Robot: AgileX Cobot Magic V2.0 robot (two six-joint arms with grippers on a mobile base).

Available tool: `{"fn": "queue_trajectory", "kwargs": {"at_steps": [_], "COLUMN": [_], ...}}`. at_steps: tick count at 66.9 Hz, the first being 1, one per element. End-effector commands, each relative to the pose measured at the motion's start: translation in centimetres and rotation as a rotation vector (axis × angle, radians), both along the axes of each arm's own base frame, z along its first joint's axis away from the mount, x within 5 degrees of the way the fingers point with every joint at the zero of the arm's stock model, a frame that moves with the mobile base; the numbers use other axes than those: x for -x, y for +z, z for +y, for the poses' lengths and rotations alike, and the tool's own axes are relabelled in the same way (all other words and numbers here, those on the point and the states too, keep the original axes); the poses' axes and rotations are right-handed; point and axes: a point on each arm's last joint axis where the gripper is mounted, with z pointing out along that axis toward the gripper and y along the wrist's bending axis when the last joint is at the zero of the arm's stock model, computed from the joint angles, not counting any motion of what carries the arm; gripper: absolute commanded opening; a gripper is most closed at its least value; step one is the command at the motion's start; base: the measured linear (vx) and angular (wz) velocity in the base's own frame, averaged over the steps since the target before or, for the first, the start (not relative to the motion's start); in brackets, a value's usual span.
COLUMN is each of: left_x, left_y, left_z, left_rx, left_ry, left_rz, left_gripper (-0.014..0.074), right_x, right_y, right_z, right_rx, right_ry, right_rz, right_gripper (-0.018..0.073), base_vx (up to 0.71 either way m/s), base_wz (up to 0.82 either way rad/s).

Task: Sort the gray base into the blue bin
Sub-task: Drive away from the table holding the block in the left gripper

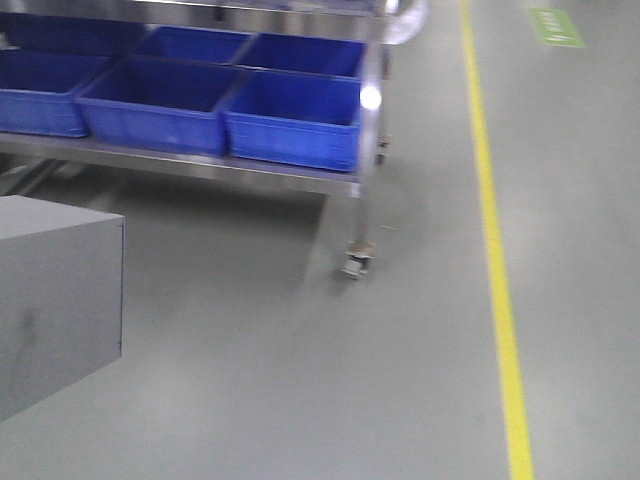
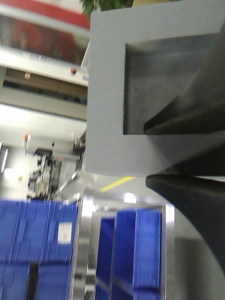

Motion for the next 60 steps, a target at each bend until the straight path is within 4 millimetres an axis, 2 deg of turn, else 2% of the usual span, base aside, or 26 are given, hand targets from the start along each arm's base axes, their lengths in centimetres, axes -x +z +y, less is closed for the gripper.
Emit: {"fn": "queue_trajectory", "kwargs": {"at_steps": [1,60], "left_x": [0.24,0.23], "left_y": [1.81,1.74], "left_z": [0.13,0.12], "left_rx": [0.061,0.058], "left_ry": [0.001,0.000], "left_rz": [-0.111,-0.105], "left_gripper": [0.0002,0.0002], "right_x": [-0.21,-0.21], "right_y": [0.48,0.48], "right_z": [-0.01,-0.01], "right_rx": [0.017,0.017], "right_ry": [0.001,0.001], "right_rz": [-0.052,-0.052], "right_gripper": [-0.0005,-0.0005], "base_vx": [0.22,0.20], "base_wz": [0.71,0.70]}}
